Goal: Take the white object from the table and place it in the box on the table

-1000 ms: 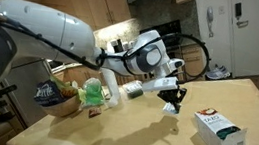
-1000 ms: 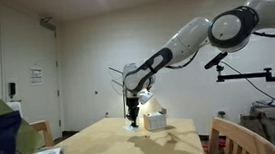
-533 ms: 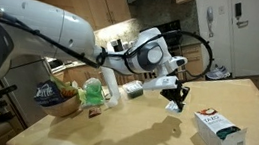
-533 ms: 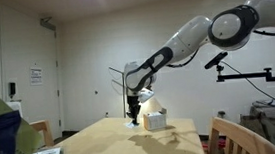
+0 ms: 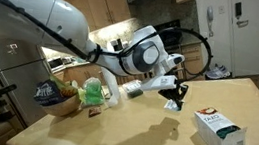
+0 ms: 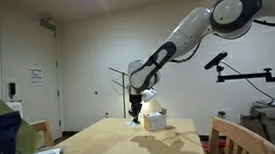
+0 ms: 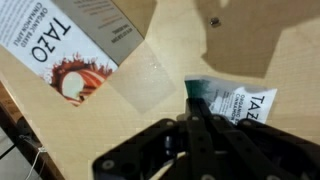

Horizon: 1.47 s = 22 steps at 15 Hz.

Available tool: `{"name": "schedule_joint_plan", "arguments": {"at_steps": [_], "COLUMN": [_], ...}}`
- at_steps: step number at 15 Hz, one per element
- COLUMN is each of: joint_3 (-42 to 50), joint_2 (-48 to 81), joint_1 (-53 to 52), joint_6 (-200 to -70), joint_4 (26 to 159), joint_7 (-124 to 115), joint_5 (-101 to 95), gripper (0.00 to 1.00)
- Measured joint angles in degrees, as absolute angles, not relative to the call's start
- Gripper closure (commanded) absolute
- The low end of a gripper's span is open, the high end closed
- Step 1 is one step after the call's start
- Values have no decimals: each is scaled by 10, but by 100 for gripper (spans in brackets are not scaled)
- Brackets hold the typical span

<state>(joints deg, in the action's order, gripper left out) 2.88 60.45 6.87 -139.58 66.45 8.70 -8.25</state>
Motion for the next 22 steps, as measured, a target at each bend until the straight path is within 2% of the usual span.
{"name": "schedule_joint_plan", "arguments": {"at_steps": [8, 15, 18, 22], "joint_3": [29, 88, 158, 334], "joint_2": [595, 503, 455, 415], "joint_1": [68, 51, 19, -90], "joint_6": [-1403, -1583, -1638, -1681], "joint_4": [683, 814, 893, 1001], "joint_7": [87, 80, 32, -104], "joint_5": [-83, -114, -149, -225], "gripper": [99, 99, 99, 99]}}
